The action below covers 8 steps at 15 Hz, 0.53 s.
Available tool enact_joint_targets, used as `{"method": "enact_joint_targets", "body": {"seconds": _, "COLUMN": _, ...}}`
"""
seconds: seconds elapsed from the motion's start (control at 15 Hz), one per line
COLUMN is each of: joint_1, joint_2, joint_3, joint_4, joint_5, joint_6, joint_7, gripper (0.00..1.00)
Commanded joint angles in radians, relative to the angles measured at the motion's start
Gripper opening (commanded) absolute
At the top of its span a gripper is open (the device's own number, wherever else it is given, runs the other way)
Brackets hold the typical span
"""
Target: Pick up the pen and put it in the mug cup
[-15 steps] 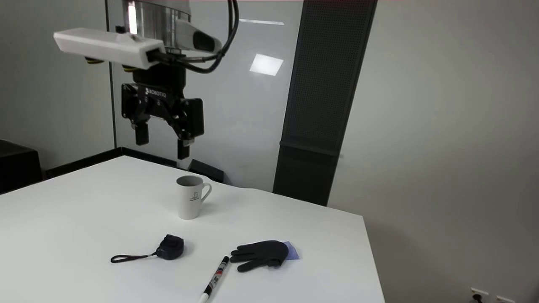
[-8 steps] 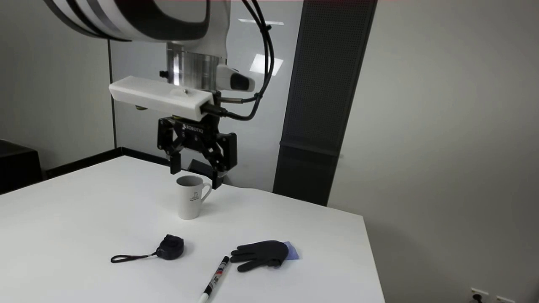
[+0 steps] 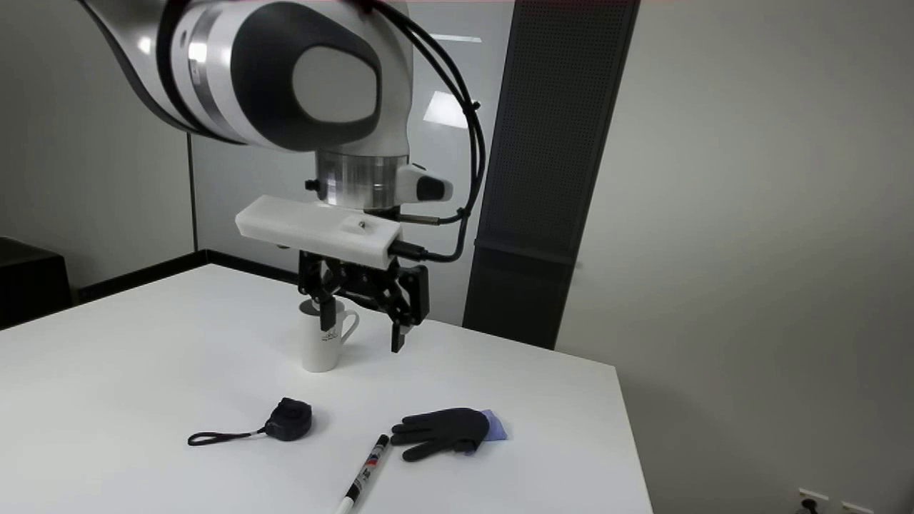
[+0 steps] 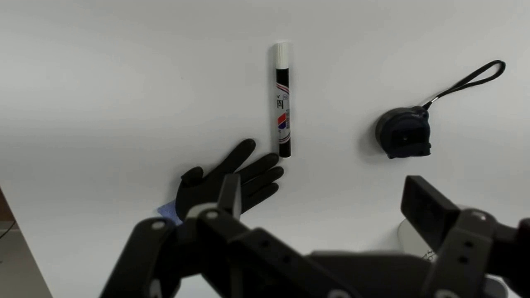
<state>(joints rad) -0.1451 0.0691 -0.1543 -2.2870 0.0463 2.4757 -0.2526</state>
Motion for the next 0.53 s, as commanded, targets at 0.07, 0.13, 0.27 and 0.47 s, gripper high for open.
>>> {"method": "enact_joint_targets", "body": {"seconds": 0.07, "joint_1": -0.027, "joint_2": 0.075, "joint_3": 0.005, "joint_4": 0.042, "joint_5": 0.032, "joint_6": 0.029, "joint_7": -0.065, "gripper": 1.0}}
{"method": "enact_joint_targets", "body": {"seconds": 0.13, "joint_1": -0.031, "joint_2": 0.084, "joint_3": 0.007, "joint_4": 0.045, "joint_5": 0.035, "joint_6": 0.026, "joint_7": -0.067, "gripper": 1.0}}
{"method": "enact_joint_targets", "body": {"seconds": 0.27, "joint_1": -0.033, "joint_2": 0.097, "joint_3": 0.008, "joint_4": 0.056, "joint_5": 0.029, "joint_6": -0.004, "joint_7": -0.037, "gripper": 1.0}}
{"method": "enact_joint_targets", "body": {"seconds": 0.47, "joint_1": -0.032, "joint_2": 0.084, "joint_3": 0.01, "joint_4": 0.023, "joint_5": 0.013, "joint_6": 0.022, "joint_7": -0.042, "gripper": 1.0}}
